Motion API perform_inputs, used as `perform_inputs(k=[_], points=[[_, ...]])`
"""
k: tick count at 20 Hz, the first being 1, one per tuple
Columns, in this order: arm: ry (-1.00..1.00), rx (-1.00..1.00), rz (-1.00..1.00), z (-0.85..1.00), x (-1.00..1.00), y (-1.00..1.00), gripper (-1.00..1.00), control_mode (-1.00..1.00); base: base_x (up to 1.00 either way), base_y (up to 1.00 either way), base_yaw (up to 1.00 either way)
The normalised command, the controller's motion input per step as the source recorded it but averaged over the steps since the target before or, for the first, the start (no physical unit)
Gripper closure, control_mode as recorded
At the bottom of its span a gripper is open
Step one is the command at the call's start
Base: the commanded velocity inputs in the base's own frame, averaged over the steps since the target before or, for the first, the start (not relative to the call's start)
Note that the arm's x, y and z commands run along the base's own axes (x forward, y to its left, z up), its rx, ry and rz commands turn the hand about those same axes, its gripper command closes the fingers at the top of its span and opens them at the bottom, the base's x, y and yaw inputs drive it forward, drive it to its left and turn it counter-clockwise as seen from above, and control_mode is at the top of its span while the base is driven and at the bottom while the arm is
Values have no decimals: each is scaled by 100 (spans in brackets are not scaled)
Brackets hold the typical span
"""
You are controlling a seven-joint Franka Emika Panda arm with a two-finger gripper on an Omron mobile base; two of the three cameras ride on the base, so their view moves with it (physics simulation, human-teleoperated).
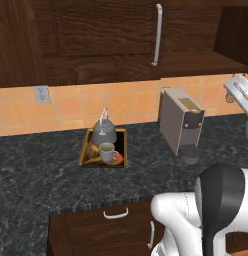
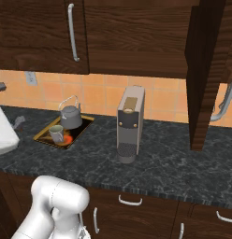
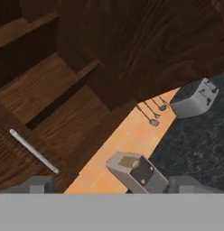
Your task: Pick the kettle from the counter and place it on the tray. Then pick the mug from the cabinet and place it on the tray. Then close the cabinet doors.
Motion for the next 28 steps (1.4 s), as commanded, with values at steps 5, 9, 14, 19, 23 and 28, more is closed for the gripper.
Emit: perform_inputs(k=[5, 9, 14, 19, 23, 28], points=[[-28, 54, -23, 0, -24, -30, -100, -100, 0, 0, 0], [-30, 46, -2, 0, -1, -83, -100, -100, 0, 0, 0], [-16, 37, 1, -1, 0, -89, -100, -100, 0, 0, 0], [-7, 34, -3, 0, -21, -82, -100, -100, 0, 0, 0], [-1, 15, -19, 6, -32, -80, -100, -100, 0, 0, 0], [0, 11, -24, 0, -24, -94, -100, -100, 0, 0, 0]])
